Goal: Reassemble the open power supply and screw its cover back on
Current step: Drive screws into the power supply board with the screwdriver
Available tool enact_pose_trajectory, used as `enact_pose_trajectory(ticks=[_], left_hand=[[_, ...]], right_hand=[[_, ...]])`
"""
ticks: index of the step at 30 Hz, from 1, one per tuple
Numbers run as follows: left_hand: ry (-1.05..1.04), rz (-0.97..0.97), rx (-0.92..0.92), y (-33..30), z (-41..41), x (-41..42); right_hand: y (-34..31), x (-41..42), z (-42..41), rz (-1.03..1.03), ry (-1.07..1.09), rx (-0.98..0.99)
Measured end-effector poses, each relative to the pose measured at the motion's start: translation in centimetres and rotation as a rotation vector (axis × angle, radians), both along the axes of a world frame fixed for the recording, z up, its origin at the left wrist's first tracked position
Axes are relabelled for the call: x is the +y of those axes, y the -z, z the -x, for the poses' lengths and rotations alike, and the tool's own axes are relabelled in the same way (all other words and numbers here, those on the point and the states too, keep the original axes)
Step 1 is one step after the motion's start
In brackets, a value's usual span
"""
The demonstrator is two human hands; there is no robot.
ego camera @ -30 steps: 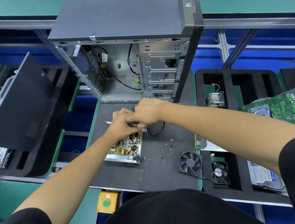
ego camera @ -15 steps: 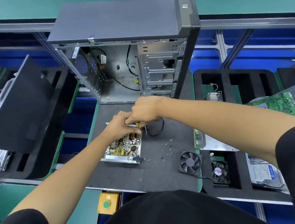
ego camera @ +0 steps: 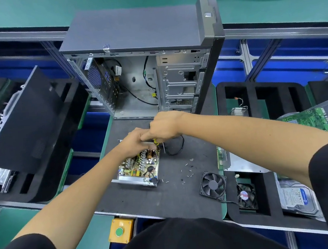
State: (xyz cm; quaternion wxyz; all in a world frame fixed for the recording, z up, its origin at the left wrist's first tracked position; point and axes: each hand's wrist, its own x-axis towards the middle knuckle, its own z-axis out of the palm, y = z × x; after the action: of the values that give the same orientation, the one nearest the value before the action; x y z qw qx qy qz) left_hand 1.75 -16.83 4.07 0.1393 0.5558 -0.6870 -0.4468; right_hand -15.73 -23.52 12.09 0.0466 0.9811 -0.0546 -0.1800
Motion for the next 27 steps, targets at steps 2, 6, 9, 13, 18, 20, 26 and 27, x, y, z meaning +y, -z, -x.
enact_pose_trajectory(ticks=[2,6,9,13,18,20,26,27], left_hand=[[-0.03,0.009,0.012,-0.2,0.3,0.3],[-0.135,0.114,-0.038,-0.1,1.4,0.9],[-0.121,0.121,-0.043,0.1,1.3,1.2],[-0.276,-0.041,0.003,0.0,1.4,1.0],[-0.064,-0.002,-0.194,0.0,0.9,0.6],[-0.087,0.007,-0.113,-0.2,0.8,0.7],[-0.163,0.048,0.005,-0.2,1.4,1.1],[-0.162,0.033,-0.026,-0.2,1.2,1.1]], right_hand=[[0.3,0.1,0.0,0.031,0.048,0.0],[1.2,0.4,-0.5,0.107,0.131,0.049],[1.2,0.6,-0.9,0.115,0.111,0.068],[-0.2,0.3,-0.7,-0.071,0.071,-0.052],[-0.7,0.3,-0.8,-0.109,-0.053,0.042],[-0.6,0.4,-1.0,-0.069,-0.014,0.044],[0.2,1.5,-1.7,-0.034,0.167,0.046],[0.2,1.6,-1.6,-0.045,0.154,0.04]])
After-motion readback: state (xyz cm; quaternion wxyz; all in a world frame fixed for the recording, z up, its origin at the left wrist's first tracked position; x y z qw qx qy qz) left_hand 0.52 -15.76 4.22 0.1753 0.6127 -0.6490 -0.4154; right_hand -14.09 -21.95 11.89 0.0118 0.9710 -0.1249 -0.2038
